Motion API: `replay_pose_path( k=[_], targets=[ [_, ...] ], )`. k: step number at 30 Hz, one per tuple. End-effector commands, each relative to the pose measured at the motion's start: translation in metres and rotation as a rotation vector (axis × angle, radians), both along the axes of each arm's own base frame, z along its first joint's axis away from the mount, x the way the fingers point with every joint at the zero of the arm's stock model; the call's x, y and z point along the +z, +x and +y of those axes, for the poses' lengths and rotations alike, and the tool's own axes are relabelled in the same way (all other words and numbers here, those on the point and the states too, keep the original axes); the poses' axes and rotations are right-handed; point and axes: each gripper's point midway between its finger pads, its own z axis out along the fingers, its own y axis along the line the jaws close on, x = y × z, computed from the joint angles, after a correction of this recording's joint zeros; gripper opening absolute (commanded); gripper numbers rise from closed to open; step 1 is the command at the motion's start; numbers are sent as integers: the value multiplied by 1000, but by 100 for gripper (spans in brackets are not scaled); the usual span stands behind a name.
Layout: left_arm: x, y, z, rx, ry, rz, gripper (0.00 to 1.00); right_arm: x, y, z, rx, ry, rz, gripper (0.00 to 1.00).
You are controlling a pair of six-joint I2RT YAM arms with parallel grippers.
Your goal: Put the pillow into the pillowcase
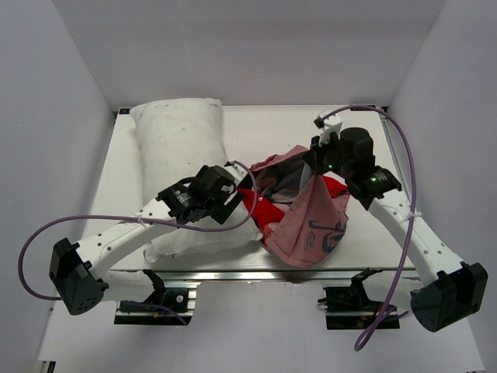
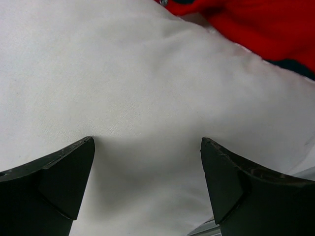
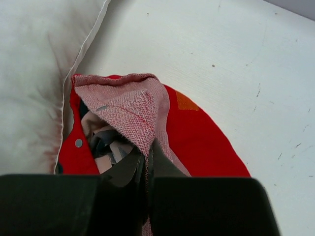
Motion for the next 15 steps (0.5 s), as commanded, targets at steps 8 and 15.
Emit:
replay_pose_path(
  k=[8,15],
  targets=[
    [-72,-1,30,-2,229,106,15,12,-10,-4,9,44,-23,0],
    [-28,40,32,220,33,99,0,19,-2,-27,-69,46,-50,0]
  ],
)
